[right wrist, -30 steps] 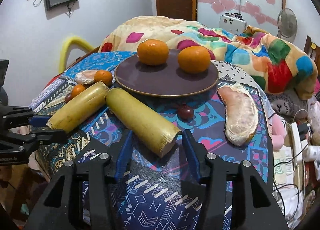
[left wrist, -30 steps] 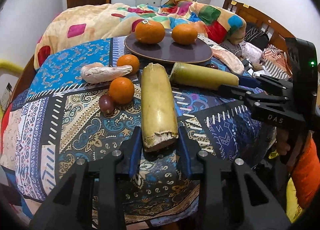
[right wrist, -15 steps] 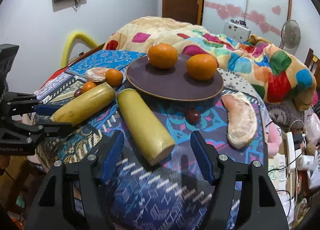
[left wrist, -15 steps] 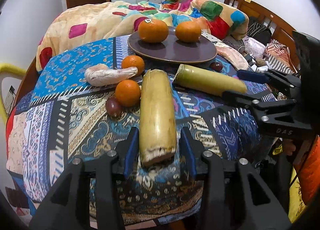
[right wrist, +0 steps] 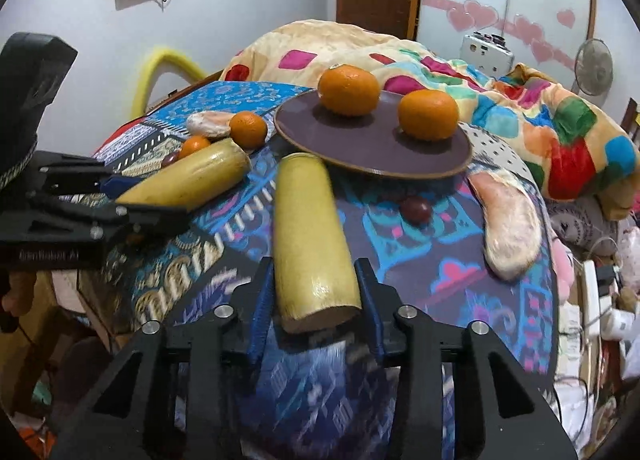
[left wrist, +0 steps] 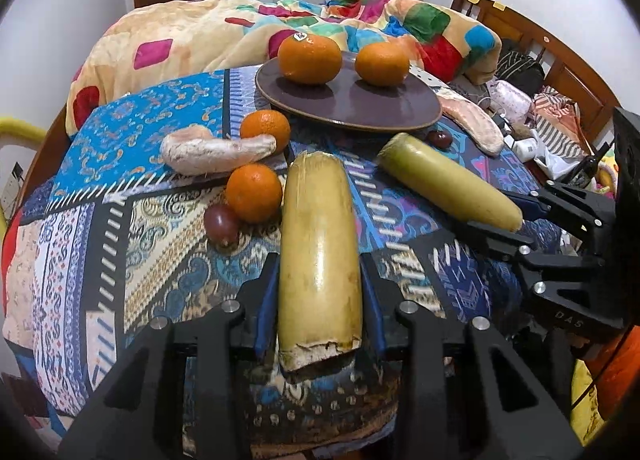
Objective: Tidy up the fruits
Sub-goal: 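Close the left tool on its yellow roll while the right tool grasps the other roll, then lift both yellow rolls and set them on the plate between the oranges, opening both tools, then grasp a small tangerine with the left tool while the right tool grasps the pomelo segment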
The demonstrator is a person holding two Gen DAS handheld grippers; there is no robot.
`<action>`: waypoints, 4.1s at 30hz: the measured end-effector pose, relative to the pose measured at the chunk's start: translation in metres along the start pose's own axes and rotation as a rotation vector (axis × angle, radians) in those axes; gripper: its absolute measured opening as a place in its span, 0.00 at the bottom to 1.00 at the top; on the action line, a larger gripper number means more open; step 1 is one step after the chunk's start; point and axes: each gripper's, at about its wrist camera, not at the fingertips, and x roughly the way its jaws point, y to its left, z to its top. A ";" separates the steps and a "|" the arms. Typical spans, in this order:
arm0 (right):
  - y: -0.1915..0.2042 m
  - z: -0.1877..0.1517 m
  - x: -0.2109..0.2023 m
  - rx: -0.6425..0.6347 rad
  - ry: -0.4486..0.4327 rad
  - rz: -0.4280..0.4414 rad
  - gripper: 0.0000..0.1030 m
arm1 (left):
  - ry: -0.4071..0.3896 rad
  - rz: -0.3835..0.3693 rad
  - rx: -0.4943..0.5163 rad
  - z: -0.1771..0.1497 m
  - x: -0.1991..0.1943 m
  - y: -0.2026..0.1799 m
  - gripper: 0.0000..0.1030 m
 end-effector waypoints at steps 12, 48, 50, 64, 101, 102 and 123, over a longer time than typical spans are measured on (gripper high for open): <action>-0.002 -0.001 -0.012 0.011 0.085 0.005 0.34 | 0.084 -0.020 0.071 -0.003 -0.008 -0.005 0.37; -0.029 0.073 -0.046 0.082 -0.121 -0.029 0.33 | -0.143 -0.016 0.133 0.075 -0.055 -0.018 0.37; -0.031 0.079 -0.048 0.089 -0.137 -0.030 0.32 | -0.160 -0.021 0.126 0.080 -0.059 -0.017 0.37; -0.045 0.102 -0.006 0.109 -0.119 -0.044 0.32 | -0.194 -0.024 0.109 0.107 -0.035 -0.013 0.37; -0.086 0.103 0.015 0.132 -0.143 -0.124 0.44 | -0.086 -0.002 0.109 0.168 0.049 -0.028 0.37; -0.089 0.100 0.013 0.133 -0.142 -0.124 0.44 | -0.082 -0.005 0.099 0.169 0.051 -0.028 0.37; -0.108 0.048 0.002 0.147 -0.061 -0.179 0.50 | -0.135 0.088 0.123 0.144 0.009 -0.015 0.57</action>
